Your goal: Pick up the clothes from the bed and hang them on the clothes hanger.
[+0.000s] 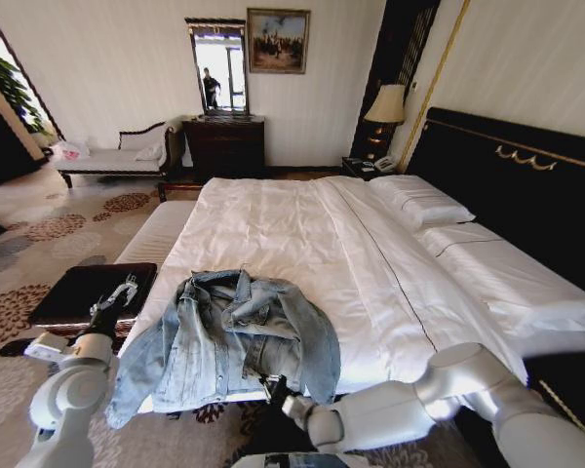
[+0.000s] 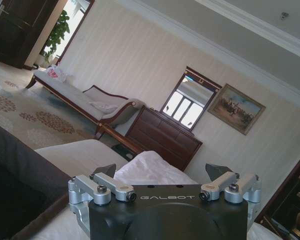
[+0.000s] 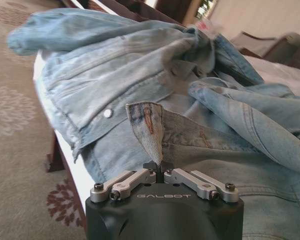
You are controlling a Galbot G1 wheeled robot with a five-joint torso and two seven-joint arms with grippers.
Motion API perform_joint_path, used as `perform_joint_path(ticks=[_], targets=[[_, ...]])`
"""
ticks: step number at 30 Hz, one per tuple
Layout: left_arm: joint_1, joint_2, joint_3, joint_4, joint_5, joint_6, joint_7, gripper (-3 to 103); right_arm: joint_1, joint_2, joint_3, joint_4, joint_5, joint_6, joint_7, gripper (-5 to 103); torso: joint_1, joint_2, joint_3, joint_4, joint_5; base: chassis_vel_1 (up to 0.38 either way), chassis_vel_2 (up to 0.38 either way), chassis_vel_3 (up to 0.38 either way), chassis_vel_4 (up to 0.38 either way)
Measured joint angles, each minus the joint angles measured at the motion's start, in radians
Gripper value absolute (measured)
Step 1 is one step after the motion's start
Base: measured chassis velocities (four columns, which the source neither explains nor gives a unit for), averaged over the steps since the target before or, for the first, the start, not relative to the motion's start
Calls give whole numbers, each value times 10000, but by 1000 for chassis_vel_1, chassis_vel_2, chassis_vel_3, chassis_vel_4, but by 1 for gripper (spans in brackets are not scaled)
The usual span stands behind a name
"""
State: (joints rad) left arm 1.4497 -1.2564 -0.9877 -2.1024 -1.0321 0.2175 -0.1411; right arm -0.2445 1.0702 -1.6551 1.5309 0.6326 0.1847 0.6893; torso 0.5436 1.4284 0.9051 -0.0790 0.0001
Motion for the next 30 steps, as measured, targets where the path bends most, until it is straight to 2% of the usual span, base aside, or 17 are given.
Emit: perform_joint_path(ticks=[2, 4, 5, 8, 11, 14, 18, 19, 21, 23, 26, 28, 30], targets=[[8, -12, -14, 0, 5, 0, 0, 100, 51, -138, -263, -186, -688, 446, -470, 3, 0, 0, 0, 0, 0, 0, 0, 0, 0], [29, -22, -33, 6, 16, 0, -1, 100, 54, -122, -461, -664, -1568, 1205, -1096, 3, 0, 1, 0, -1, 1, 0, 0, 0, 0], [29, -22, -33, 6, 16, 0, -1, 100, 54, -122, -461, -664, -1568, 1205, -1096, 3, 0, 1, 0, -1, 1, 0, 0, 0, 0], [31, -32, -68, 20, 30, 1, -1, 100, 70, 207, -651, -1318, -2907, 2373, -1990, 3, 0, 0, 0, 0, -1, 0, 0, 0, 0], [23, -48, -84, 22, 33, 3, -1, 100, 110, 569, -740, -1658, -3259, 2759, -2246, 3, 0, 0, 0, 1, -1, 0, 0, 0, 0], [28, -58, -119, 21, 39, 5, 0, 100, 186, 882, -763, -1936, -3352, 3076, -2685, 3, 0, 0, 0, 3, -2, 0, 0, 0, 0], [32, -60, -162, 21, 41, 5, -1, 100, 236, 953, -754, -2055, -3273, 3339, -3118, 3, 0, 0, 0, 2, -1, 0, 0, 0, 0], [46, -70, -193, 21, 41, 5, -1, 100, 257, 938, -668, -2136, -3053, 3760, -3695, 3, 0, 0, 0, 1, -2, 0, 0, 0, 0], [55, -86, -195, 21, 46, 6, -1, 100, 257, 906, -520, -2159, -2881, 4123, -4197, 3, 0, 0, 0, 1, -1, 0, 0, 0, 0], [55, -92, -195, 20, 54, 8, -1, 100, 255, 877, -421, -2164, -2854, 4317, -4379, 3, 1, 0, 0, 1, -1, 0, 0, 0, 0], [57, -101, -173, -5, 95, 19, -7, 100, 270, 581, -110, -2170, -2541, 4958, -5139, 3, 1, 0, 0, 2, -1, 0, 0, 0, 0], [56, -101, -162, -17, 105, 24, -9, 100, 297, 455, -32, -2139, -2386, 5112, -5383, 3, 0, 0, 0, 2, -1, 0, 0, 0, 0], [41, -110, -104, -81, 154, 46, -28, 100, 415, -66, 191, -1817, -1681, 5570, -6271, 3, 0, 0, 0, 1, -1, 0, 0, 0, 0]])
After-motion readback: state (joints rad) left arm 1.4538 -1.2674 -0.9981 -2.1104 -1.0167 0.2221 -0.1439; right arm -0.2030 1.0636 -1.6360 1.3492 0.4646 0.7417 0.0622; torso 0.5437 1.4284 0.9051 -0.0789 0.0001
